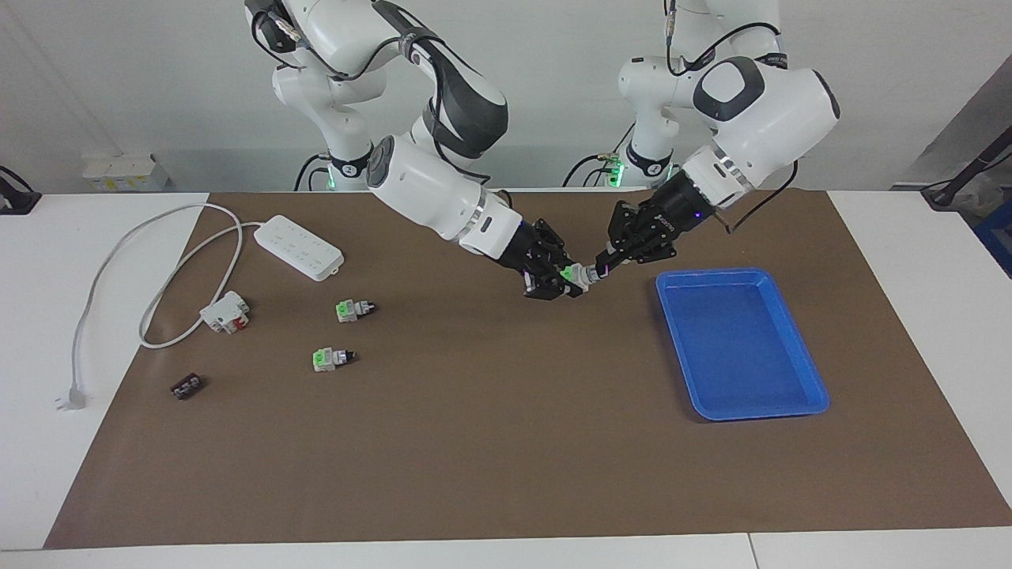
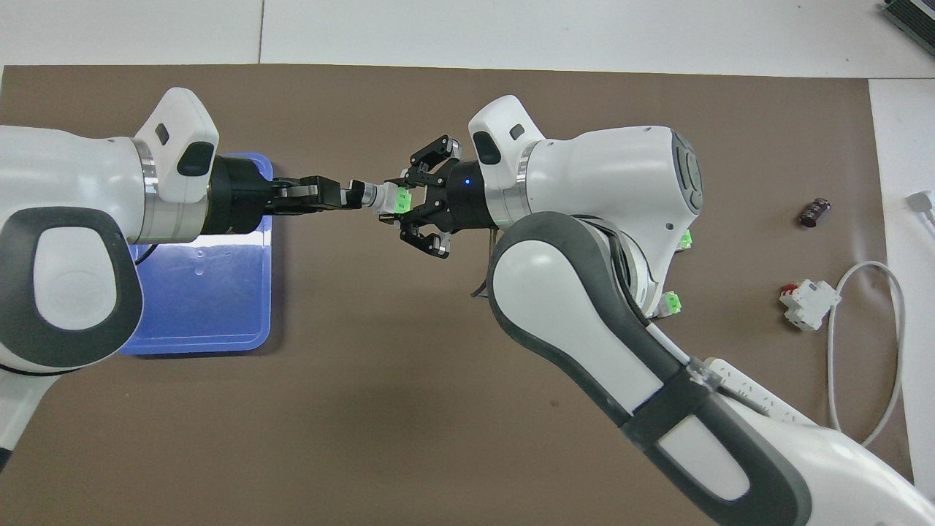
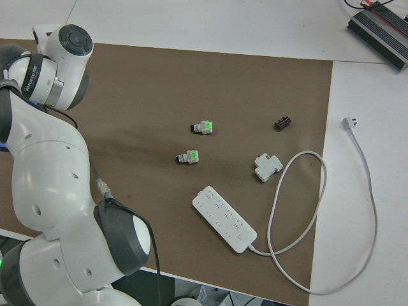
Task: Turn and place switch with both arms
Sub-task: 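Close the left gripper on the switch's black base beside the right gripper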
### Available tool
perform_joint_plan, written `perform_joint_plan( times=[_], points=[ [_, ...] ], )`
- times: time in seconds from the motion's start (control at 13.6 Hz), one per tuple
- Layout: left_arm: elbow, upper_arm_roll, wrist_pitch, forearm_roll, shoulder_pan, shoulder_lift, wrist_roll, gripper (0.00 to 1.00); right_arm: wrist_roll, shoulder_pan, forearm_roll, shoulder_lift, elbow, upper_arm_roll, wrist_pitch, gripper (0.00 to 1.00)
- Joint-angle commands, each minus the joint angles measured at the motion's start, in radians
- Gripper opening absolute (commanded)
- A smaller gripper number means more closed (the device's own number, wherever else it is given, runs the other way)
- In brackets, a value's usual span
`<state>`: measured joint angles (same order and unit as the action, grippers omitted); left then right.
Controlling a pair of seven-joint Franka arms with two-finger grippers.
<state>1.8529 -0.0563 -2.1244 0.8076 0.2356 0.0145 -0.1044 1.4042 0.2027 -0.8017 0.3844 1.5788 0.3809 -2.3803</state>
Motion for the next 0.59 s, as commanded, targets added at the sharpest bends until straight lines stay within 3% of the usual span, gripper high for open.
perform_joint_plan(
  times=[0.0, 0.51],
  points=[
    [-0.024, 0.010, -0.057, -0.002, 0.017, 0.006, 0.121, 0.00, 0.001, -0.002, -0.024, -0.025, 0.035, 0.006, 0.013, 0.00],
    [-0.026, 0.007, -0.081, -0.011, 0.034, -0.005, 0.463, 0.00, -0.001, -0.002, -0.024, -0.025, 0.035, 0.006, 0.016, 0.00]
  ],
)
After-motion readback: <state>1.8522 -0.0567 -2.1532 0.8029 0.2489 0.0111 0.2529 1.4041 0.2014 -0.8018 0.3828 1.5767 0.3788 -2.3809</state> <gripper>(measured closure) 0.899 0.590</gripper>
